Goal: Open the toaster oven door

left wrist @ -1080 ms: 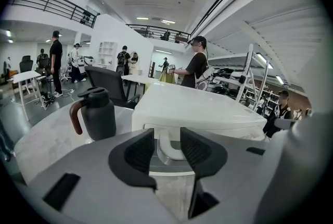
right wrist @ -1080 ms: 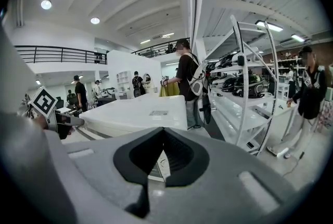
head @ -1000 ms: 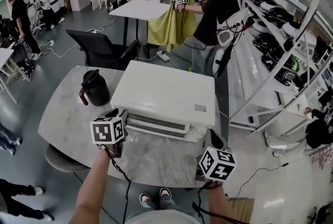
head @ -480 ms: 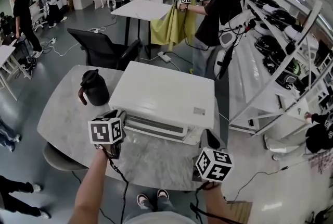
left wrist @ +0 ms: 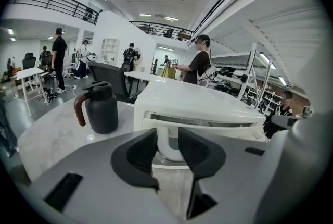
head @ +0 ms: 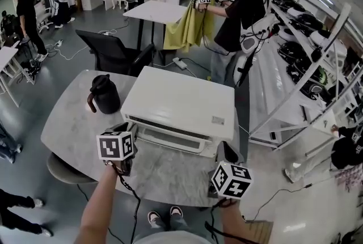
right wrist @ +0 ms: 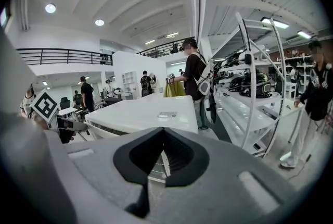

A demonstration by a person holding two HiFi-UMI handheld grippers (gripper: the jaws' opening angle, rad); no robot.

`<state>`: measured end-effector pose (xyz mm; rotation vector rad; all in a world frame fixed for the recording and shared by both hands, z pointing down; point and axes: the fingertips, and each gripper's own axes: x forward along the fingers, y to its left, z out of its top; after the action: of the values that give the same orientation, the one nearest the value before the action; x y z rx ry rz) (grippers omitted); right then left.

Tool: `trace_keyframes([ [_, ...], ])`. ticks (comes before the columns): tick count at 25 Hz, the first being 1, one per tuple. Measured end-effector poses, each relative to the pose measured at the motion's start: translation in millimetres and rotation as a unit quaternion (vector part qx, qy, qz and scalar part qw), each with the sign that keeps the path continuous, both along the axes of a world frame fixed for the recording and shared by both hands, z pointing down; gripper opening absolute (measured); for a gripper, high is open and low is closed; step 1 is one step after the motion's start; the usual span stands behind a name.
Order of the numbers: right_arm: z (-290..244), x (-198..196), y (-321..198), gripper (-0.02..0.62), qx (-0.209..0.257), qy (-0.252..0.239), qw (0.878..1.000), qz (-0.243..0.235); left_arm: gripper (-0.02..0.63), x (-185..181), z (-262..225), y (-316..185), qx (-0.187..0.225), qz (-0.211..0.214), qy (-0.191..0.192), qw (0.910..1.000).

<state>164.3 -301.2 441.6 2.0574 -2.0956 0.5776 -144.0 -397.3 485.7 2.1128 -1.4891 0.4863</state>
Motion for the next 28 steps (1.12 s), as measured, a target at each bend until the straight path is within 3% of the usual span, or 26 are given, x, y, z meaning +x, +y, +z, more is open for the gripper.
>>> trace_keyframes([
  [28,7.5,-22.0,25.6,0.005,-0.009,0.009,1.0,-0.018,0.123,-21.9,29.7,59.3,0.003,-0.016,0.01,0.9998],
])
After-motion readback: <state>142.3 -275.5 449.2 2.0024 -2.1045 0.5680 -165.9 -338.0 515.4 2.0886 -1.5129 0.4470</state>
